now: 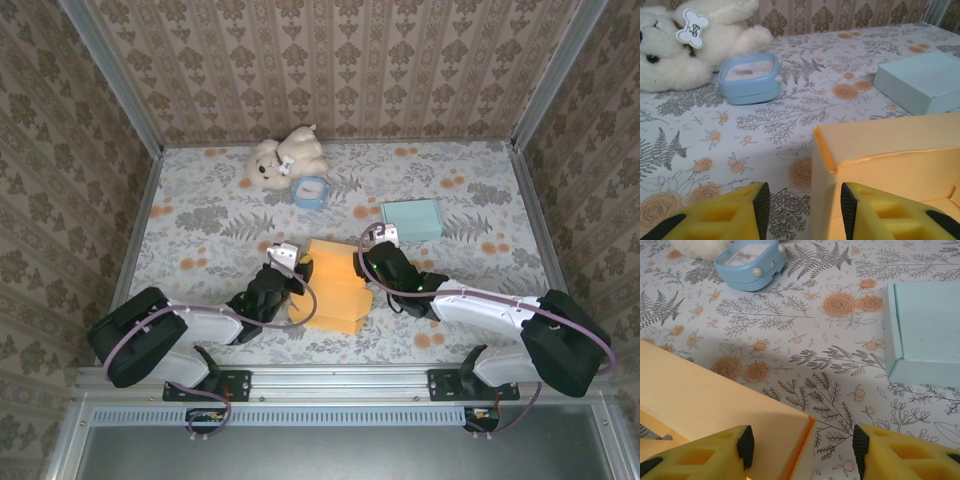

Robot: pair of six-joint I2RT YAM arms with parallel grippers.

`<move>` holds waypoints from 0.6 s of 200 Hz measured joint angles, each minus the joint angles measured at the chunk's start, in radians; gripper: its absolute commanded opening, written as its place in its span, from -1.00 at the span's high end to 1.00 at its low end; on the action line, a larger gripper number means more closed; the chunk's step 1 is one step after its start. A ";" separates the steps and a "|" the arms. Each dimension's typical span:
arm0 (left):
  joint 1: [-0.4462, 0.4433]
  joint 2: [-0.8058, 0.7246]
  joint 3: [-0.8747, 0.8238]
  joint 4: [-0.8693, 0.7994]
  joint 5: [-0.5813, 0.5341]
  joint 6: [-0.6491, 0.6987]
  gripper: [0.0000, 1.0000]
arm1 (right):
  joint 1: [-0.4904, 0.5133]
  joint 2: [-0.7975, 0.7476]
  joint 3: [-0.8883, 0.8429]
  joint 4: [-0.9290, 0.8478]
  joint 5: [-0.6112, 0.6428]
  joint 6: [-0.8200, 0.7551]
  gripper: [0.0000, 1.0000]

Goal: Fold the paper box

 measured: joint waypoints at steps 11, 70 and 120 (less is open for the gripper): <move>0.019 -0.001 0.000 -0.013 0.029 -0.007 0.19 | 0.000 0.000 0.000 0.000 0.000 0.000 -0.15; 0.030 0.109 0.017 -0.023 0.123 -0.019 0.36 | 0.000 0.004 0.002 0.000 0.000 0.000 -0.15; 0.050 0.213 0.075 0.031 0.109 -0.037 0.52 | 0.000 0.004 0.002 0.000 -0.004 0.000 -0.15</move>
